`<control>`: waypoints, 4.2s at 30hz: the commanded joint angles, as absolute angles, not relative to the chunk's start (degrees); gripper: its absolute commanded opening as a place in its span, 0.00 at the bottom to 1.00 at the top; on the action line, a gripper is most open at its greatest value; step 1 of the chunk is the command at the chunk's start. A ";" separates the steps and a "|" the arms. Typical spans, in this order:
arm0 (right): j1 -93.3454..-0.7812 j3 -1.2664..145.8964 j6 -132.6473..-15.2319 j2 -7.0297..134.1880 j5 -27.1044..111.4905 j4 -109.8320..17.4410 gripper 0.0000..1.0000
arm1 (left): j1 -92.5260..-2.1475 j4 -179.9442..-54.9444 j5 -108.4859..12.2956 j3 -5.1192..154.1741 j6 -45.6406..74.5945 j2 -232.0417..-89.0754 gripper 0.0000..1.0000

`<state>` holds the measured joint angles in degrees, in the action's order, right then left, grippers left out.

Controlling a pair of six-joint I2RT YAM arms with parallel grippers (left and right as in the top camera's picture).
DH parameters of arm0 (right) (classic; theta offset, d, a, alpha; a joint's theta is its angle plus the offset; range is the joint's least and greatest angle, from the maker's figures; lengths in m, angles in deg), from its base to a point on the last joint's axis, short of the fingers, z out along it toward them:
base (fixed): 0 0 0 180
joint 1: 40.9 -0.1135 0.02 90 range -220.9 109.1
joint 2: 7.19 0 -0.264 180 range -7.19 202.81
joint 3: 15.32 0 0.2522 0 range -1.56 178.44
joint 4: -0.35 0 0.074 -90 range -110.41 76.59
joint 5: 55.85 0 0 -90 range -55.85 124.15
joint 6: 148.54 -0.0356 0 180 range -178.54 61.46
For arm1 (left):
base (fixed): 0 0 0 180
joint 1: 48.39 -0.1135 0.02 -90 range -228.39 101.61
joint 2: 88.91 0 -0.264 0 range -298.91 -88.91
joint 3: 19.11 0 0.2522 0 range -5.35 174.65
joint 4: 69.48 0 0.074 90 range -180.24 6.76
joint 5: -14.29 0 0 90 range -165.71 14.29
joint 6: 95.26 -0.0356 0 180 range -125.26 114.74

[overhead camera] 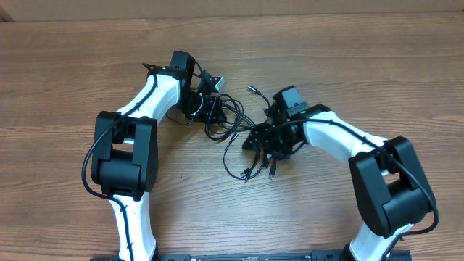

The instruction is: Untangle cables

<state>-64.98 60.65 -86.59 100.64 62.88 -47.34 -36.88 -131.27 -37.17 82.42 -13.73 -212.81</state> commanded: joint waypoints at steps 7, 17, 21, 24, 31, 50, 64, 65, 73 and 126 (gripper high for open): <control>-67.47 58.82 -93.06 101.14 52.13 -38.88 0.72 | -36.79 -131.20 -37.17 83.82 -12.72 -213.29 0.04; -63.51 66.88 -88.80 100.33 47.54 -58.53 0.75 | -36.79 -131.18 -37.17 83.82 -12.72 -213.29 0.04; -63.05 73.33 -83.82 100.16 47.03 -66.66 0.73 | -36.77 -131.16 -37.17 83.82 -12.72 -213.29 0.05; -63.75 75.87 -81.50 100.16 48.17 -68.04 0.78 | -36.73 -131.16 -37.17 83.82 -12.72 -213.29 0.05; -64.47 76.39 -79.05 100.18 50.71 -66.12 0.75 | -36.73 -131.18 -37.17 83.82 -12.72 -213.29 0.05; -73.89 75.25 -88.61 100.29 31.58 -61.68 0.49 | -36.73 -131.20 -37.17 83.82 -12.72 -213.29 0.05; -74.11 69.68 -88.58 100.31 31.49 -56.89 0.41 | -36.73 -131.20 -37.17 83.82 -12.72 -213.29 0.05; -74.11 68.76 -88.56 100.31 31.89 -55.89 0.41 | -36.73 -131.20 -37.17 83.82 -12.72 -213.29 0.05; -74.11 62.01 -88.52 100.31 33.24 -49.44 0.38 | -36.73 -131.18 -37.17 83.82 -12.72 -213.29 0.05; -65.41 81.66 -79.93 94.36 44.56 -73.79 0.04 | -41.51 -135.29 -35.11 86.09 -12.96 -213.29 0.90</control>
